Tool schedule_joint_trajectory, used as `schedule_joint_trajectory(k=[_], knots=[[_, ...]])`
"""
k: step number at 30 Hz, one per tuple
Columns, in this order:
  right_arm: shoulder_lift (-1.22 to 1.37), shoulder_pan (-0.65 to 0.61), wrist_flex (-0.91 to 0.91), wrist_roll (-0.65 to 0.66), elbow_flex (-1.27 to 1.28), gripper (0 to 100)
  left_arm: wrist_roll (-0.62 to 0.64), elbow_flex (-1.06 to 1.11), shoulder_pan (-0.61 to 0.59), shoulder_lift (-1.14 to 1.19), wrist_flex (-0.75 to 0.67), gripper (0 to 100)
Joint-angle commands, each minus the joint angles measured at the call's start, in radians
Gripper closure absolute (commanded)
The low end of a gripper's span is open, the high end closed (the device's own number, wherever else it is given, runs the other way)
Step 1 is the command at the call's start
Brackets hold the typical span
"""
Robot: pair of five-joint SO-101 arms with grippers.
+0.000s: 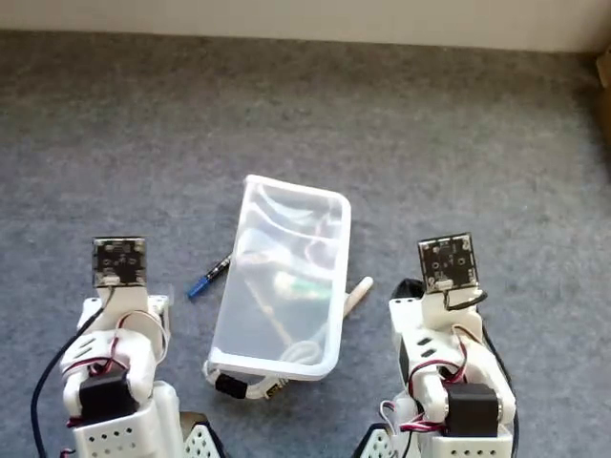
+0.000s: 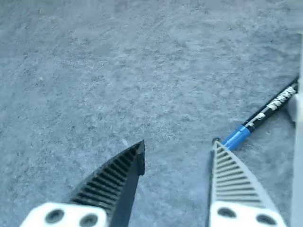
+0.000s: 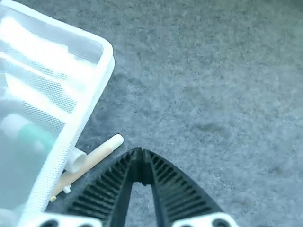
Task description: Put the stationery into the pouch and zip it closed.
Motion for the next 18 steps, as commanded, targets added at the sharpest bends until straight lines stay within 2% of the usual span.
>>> schedule_joint_trajectory(k=[1,5,9,13,18], knots=[[0.012,-0.044,0.008,-0.054,-0.035,99.2,-0.092,-0.008,0.156,0.012,0.017,76],[0.012,-0.053,-0.002,-0.081,-0.021,99.2,-0.129,-0.012,0.274,0.012,0.063,75],[0.012,-0.051,-0.041,-0.107,0.022,99.2,-0.178,-0.013,0.329,0.013,0.086,75],[0.012,-0.001,-0.107,-0.160,0.097,99.2,-0.176,-0.045,0.392,0.013,0.104,75],[0.012,0.077,-0.134,-0.166,0.128,99.2,-0.121,-0.051,0.562,0.013,0.097,75]])
